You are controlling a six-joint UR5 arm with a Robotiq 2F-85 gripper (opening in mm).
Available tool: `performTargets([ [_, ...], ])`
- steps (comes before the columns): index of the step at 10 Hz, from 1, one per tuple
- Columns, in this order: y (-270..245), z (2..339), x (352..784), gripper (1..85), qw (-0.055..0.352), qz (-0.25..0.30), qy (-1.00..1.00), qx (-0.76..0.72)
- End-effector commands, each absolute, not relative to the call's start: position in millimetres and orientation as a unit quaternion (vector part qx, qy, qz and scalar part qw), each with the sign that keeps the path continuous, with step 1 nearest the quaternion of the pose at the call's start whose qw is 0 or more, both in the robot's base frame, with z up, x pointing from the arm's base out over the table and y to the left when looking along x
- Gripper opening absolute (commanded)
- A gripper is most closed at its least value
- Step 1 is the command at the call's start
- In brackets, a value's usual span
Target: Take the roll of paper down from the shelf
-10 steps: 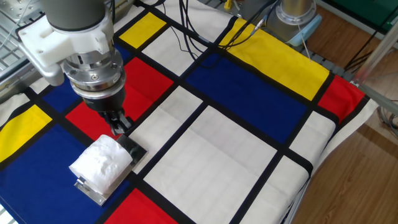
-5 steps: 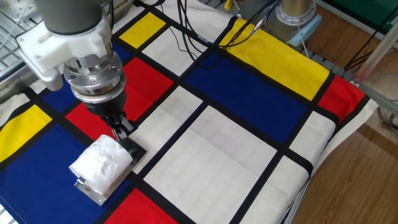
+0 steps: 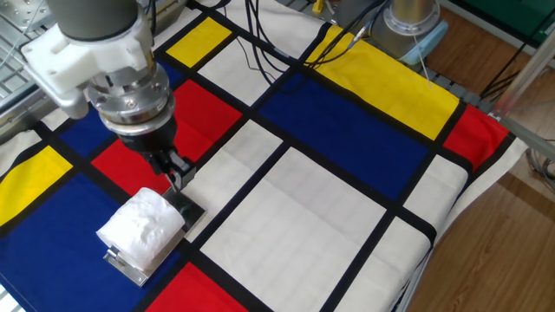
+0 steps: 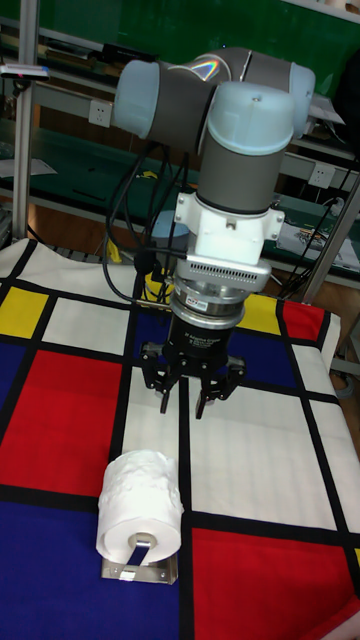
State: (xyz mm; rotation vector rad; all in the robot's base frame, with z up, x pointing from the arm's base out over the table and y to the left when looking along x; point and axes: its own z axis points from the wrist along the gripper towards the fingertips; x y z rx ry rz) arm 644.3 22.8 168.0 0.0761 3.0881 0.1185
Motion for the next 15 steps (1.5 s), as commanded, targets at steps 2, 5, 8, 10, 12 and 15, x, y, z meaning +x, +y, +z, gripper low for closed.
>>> performTargets([
  [2, 19.7, 171.8, 637.7, 51.3, 0.022, 0.037, 0.999, -0.001],
  [5, 26.0, 172.4, 639.2, 56.3, 0.026, 0.049, 0.998, -0.015],
  [8, 22.8, 172.1, 639.6, 56.3, 0.027, 0.043, 0.999, -0.018],
  [10, 21.9, 172.1, 641.2, 56.7, 0.025, 0.043, 0.999, -0.017],
  [12, 14.7, 168.0, 656.6, 58.0, 0.019, 0.046, 0.998, -0.03],
  [15, 0.9, 160.1, 678.6, 58.0, 0.007, 0.026, 0.999, -0.039],
])
